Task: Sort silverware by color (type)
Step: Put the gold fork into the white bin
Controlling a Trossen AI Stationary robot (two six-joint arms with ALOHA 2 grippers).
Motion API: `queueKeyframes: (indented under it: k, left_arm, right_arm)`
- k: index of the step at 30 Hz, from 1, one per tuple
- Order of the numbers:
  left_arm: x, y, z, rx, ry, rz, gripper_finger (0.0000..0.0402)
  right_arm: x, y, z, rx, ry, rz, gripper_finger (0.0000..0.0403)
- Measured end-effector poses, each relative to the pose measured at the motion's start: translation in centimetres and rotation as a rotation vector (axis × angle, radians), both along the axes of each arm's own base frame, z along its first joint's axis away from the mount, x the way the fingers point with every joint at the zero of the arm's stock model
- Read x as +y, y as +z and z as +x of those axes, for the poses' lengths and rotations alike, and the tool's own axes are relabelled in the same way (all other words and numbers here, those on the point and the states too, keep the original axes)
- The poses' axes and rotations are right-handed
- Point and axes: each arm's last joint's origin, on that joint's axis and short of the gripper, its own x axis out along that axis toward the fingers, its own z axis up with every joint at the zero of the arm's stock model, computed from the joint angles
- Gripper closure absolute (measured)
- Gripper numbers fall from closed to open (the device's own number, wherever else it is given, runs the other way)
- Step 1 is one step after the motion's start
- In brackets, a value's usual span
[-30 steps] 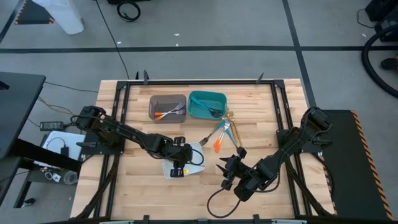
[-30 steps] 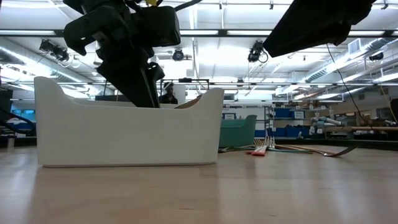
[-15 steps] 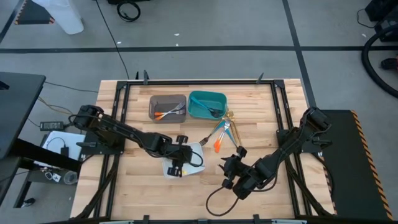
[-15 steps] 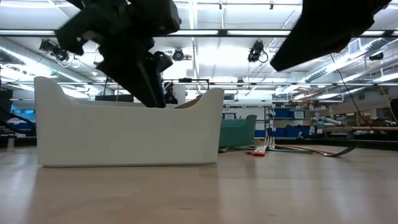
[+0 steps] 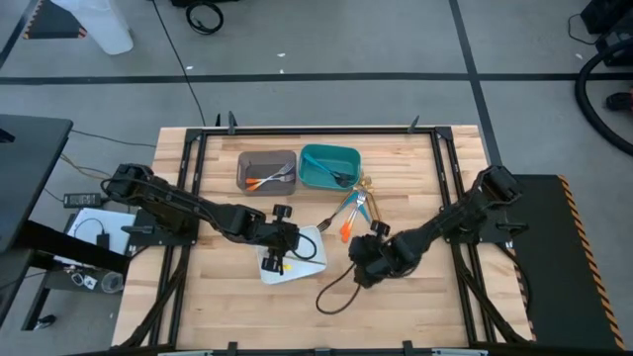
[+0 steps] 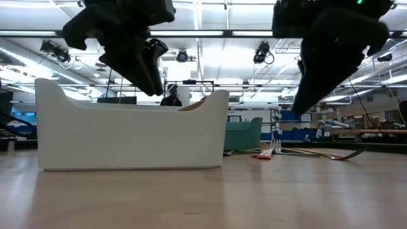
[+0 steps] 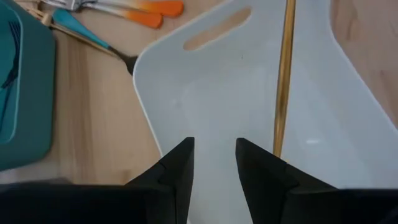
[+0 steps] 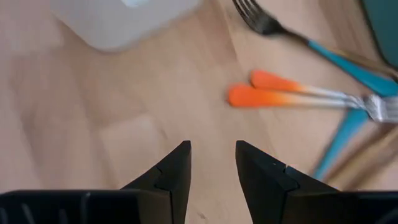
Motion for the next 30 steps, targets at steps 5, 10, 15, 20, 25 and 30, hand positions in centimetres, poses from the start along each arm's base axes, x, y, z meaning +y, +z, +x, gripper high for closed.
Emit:
queueKeyframes:
  k: [5,10,15,20,25,30]
  left_arm:
    - [-0.1,0.4,0.1,-0.037,0.008,-0.008,0.0274]
    - [-0.2,0.5,0.3,-0.072,0.032,-0.012,0.0274]
    - [-0.6,0.6,0.8,-0.124,0.040,-0.038,0.0274]
    - [-1.4,0.2,1.3,-0.159,0.033,-0.053,0.0274]
    - [-2.2,-0.9,1.9,-0.161,0.026,-0.066,0.0274]
    - [-2.7,-1.8,2.1,-0.144,0.042,-0.081,0.0274]
  right_arm:
    - [-1.8,-0.3,-0.4,0.144,-0.024,-0.011,0.0265]
    - [-3.4,-0.3,-0.5,0.269,0.048,0.005,0.0272]
    - [-5.0,0.1,-0.4,0.327,0.114,0.000,0.0281]
    - [-6.3,0.3,-0.1,0.359,0.178,-0.017,0.0284]
    - [-7.6,0.9,-0.1,0.366,0.194,-0.019,0.0284]
    - [-8.3,2.1,-0.5,0.338,0.200,0.001,0.0284]
